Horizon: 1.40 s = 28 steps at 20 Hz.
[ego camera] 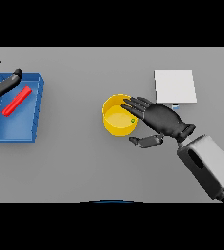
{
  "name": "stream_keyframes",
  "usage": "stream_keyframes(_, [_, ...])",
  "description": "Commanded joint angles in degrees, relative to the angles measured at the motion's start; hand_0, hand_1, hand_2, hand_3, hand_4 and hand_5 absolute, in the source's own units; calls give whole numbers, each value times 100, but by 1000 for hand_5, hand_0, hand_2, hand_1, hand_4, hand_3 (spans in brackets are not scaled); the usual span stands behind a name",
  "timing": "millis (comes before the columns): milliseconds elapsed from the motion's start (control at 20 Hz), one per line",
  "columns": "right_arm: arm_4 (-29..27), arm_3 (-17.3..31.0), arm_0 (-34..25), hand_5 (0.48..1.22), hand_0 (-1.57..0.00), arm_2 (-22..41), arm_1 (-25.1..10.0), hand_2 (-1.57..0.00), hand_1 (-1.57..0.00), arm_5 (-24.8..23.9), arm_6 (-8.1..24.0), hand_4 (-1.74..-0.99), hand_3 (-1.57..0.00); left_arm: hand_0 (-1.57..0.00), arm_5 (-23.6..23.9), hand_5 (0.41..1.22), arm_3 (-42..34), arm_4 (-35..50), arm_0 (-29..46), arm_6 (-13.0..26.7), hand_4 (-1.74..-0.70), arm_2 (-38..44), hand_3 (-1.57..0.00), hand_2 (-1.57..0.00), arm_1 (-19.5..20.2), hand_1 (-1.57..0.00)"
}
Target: Pick up the red beaker and tilt it to pour out 1 green nut into yellow bowl. Pick up the yellow bowl and place it on the metallic measuring scale.
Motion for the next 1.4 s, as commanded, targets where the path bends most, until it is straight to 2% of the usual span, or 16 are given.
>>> stream_keyframes(0, [105, 196, -170, 643, 1, 97, 27, 1, 1, 29, -14, -1161, 1, 0, -4, 691, 9, -9, -43, 63, -805, 5, 0, 0, 15, 0])
stream_keyframes(200, [297, 711, -665, 642, 1, 432, 38, 1, 1, 334, -308, -1156, 1, 0, -27, 695, -89, 50, 33, 72, -808, 41, 0, 0, 24, 0])
stream_keyframes(250, [342, 923, -832, 644, 1, 508, 145, 1, 1, 410, -227, -1157, 1, 1, -28, 696, -13, 20, 37, -5, -808, 33, 1, 1, 32, 1])
stream_keyframes(450, [483, 1329, -1252, 663, 1, 804, 211, 1, 1, 753, -396, -1159, 1, 1, -74, 701, -91, 51, 84, 9, -805, 56, 1, 1, 77, 1])
stream_keyframes(550, [587, 1532, -1401, 670, 1, 966, 351, 1, 1, 882, -294, -1164, 1, 1, -77, 700, -84, 12, 70, -62, -807, 29, 1, 1, 90, 1])
stream_keyframes(650, [682, 1876, -1586, 674, 1, 1061, 370, 1, 1, 907, -363, -1174, 1, 1, -56, 703, -10, -5, 74, -59, -801, 15, 1, 1, 45, 1])
stream_keyframes(850, [743, 2125, -1682, 684, 1, 1193, 438, 1, 1, 1002, -433, -1186, -8, 1, -92, 704, 56, -21, 29, -45, -797, 41, 1, 1, 115, 1])
stream_keyframes(950, [735, 2338, -1780, 708, 1, 1172, 572, 1, 1, 1016, -312, -1195, -22, 1, -108, 711, 97, -29, -7, -71, -789, 40, 1, 1, 128, 1])
stream_keyframes(1050, [746, 2320, -1749, 770, 1, 1194, 575, -37, -15, 1042, -268, -1234, -77, 1, -121, 714, 48, -16, 58, -145, -789, 46, 1, 1, 148, 1])
stream_keyframes(1100, [746, 2339, -1789, 809, -48, 1190, 595, -88, -60, 1015, -290, -1261, -130, 1, -122, 712, 73, -17, 40, -143, -791, 34, 1, 1, 127, 1])
stream_keyframes(1150, [757, 2353, -1767, 891, -193, 1211, 575, -189, -183, 975, -421, -1309, -215, 1, -118, 711, 3, -8, 57, -95, -791, 36, 1, 1, 130, 1])
stream_keyframes(1200, [748, 2341, -1775, 957, -455, 1212, 600, -349, -407, 978, -462, -1363, -322, 1, -97, 710, 29, -42, 52, -75, -789, 10, 1, 1, 110, 1])
stream_keyframes(1250, [755, 2283, -1724, 1010, -678, 1231, 589, -594, -640, 955, -420, -1435, -572, 1, -73, 710, 84, -63, 19, -97, -788, -10, 1, 1, 69, 1])
stream_keyframes(1350, [691, 2350, -1783, 1086, -999, 1203, 549, -945, -975, 991, -639, -1540, -792, 1, -68, 707, 123, -55, 13, -136, -787, 19, 1, 1, 89, 1])
